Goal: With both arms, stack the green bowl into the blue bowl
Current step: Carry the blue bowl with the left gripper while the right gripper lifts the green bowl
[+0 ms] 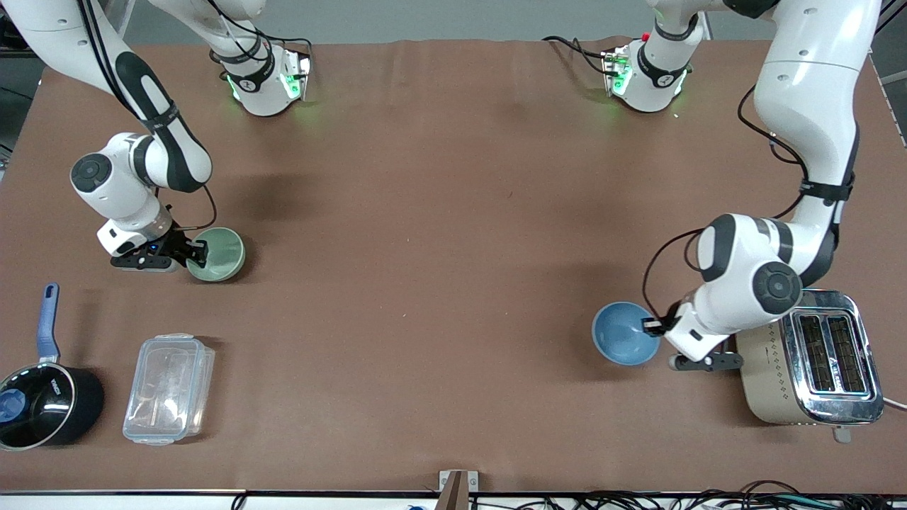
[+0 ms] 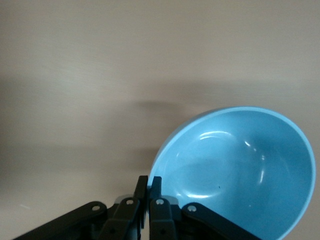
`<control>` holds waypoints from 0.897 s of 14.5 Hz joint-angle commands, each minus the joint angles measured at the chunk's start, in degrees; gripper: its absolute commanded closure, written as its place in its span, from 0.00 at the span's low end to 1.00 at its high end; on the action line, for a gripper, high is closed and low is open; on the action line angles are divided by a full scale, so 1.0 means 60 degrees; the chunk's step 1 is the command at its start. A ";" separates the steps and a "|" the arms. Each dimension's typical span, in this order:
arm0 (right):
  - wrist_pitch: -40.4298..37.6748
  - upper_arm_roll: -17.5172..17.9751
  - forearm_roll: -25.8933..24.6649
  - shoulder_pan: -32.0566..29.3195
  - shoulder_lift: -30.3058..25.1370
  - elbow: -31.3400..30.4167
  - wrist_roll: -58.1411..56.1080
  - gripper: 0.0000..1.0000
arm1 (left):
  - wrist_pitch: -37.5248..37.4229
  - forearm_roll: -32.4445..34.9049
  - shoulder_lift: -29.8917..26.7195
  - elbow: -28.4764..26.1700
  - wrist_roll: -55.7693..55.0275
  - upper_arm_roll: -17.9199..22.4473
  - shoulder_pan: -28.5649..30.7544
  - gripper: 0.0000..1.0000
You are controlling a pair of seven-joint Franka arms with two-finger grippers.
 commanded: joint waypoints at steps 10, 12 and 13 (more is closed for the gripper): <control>-0.5628 0.0206 0.0147 0.0299 -0.1421 0.3402 0.0270 1.00 | 0.0587 0.0268 0.1073 0.0485 -0.4893 -0.1286 -0.3452 0.98; -0.6349 0.0206 0.0147 0.0620 -0.1392 0.4080 0.0869 1.00 | 0.1012 0.0268 0.1309 0.0485 -0.4936 -0.1272 -0.3599 0.92; -0.6541 0.0206 0.0147 0.0912 -0.1392 0.4256 0.1336 1.00 | 0.1058 0.0268 0.1382 0.0499 -0.4937 -0.1257 -0.3614 0.88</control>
